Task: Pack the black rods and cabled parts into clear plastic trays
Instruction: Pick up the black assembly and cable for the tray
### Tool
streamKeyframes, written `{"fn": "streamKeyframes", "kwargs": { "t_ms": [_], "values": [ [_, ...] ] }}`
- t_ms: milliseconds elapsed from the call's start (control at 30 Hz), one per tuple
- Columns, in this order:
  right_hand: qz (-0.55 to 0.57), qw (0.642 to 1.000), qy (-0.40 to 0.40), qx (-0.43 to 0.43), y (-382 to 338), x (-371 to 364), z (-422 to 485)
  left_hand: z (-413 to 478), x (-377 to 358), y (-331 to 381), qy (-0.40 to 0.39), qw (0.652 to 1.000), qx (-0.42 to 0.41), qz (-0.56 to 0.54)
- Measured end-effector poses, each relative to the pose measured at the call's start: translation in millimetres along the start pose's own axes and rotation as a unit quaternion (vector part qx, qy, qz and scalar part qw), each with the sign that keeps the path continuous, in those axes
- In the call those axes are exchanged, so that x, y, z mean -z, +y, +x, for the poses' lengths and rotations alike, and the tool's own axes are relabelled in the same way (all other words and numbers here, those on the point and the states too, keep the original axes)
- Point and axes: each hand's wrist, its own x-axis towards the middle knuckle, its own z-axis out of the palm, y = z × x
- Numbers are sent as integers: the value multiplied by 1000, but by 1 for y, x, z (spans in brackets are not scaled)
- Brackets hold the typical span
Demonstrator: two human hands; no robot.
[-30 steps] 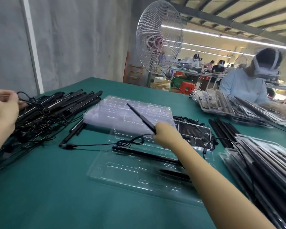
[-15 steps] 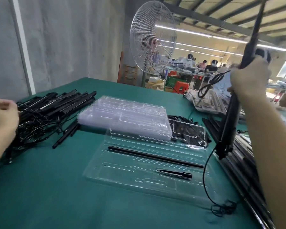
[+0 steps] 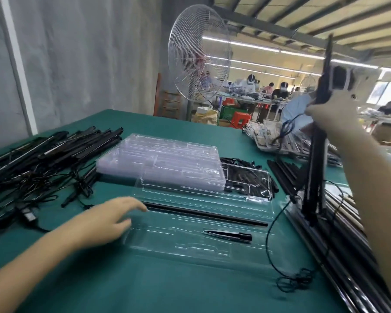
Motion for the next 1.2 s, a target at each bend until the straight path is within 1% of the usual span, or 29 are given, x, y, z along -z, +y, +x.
{"fn": "streamKeyframes", "kwargs": {
  "t_ms": [67, 133, 167, 233, 300, 367, 400, 433, 500, 533, 567, 600, 667, 700, 767, 833, 900, 933, 967, 1000, 1033, 1100, 1133, 1200],
  "values": [
    [6, 999, -28, -17, 5, -2, -8, 0, -8, 0, -53, 998, -5, 31],
    [-1, 1000, -19, -5, 14, -6, -14, -2, -7, -3, -86, 996, -10, 35],
    [9, 1000, 2, 21, 16, -7, -16, -4, -6, -4, -99, 995, -7, 29],
    [8, 992, 75, 105, 15, -10, -18, -8, -4, -9, -113, 993, -7, 26],
    [-3, 968, 145, 207, 8, -15, -23, -9, 0, -11, -114, 993, -3, 25],
    [16, 947, 163, 277, -2, -22, -30, -10, 5, -6, -119, 993, 9, 21],
    [43, 942, 154, 294, -8, -25, -34, -9, 7, -3, -121, 992, 13, 34],
    [84, 945, 125, 291, -16, -29, -40, -7, 9, 2, -113, 992, 20, 58],
    [203, 952, 42, 224, -31, -36, -55, 1, 13, 15, -55, 995, 17, 87],
    [269, 948, -11, 170, -36, -40, -61, 5, 15, 25, -13, 997, 6, 69],
    [335, 933, -67, 113, -41, -45, -68, 10, 19, 36, 24, 999, -11, 32],
    [393, 910, -121, 60, -44, -51, -75, 16, 23, 48, 52, 998, -27, -15],
    [470, 858, -206, -15, -46, -63, -88, 27, 32, 74, 83, 988, -44, -119],
    [491, 841, -227, -30, -45, -69, -95, 33, 35, 87, 92, 979, -51, -172],
    [534, 811, -235, -42, -40, -81, -109, 45, 42, 109, 91, 956, -63, -270],
    [584, 777, -230, -52, -34, -90, -119, 55, 47, 121, 72, 941, -65, -324],
    [627, 742, -226, -70, -26, -96, -124, 63, 50, 122, 16, 921, -69, -384],
    [639, 732, -223, -80, -22, -97, -124, 64, 50, 121, -17, 908, -69, -412],
    [642, 728, -222, -88, -17, -97, -124, 65, 50, 118, -41, 899, -67, -430],
    [632, 735, -222, -98, -12, -97, -123, 67, 50, 114, -56, 895, -61, -438],
    [609, 754, -223, -108, -6, -96, -123, 68, 50, 108, -66, 896, -52, -436],
    [536, 806, -213, -130, 8, -94, -121, 68, 50, 93, -89, 903, -36, -420],
    [507, 824, -206, -145, 16, -93, -121, 67, 52, 83, -110, 906, -32, -408],
    [477, 836, -197, -186, 33, -89, -122, 62, 57, 63, -160, 913, -16, -374]
  ]
}}
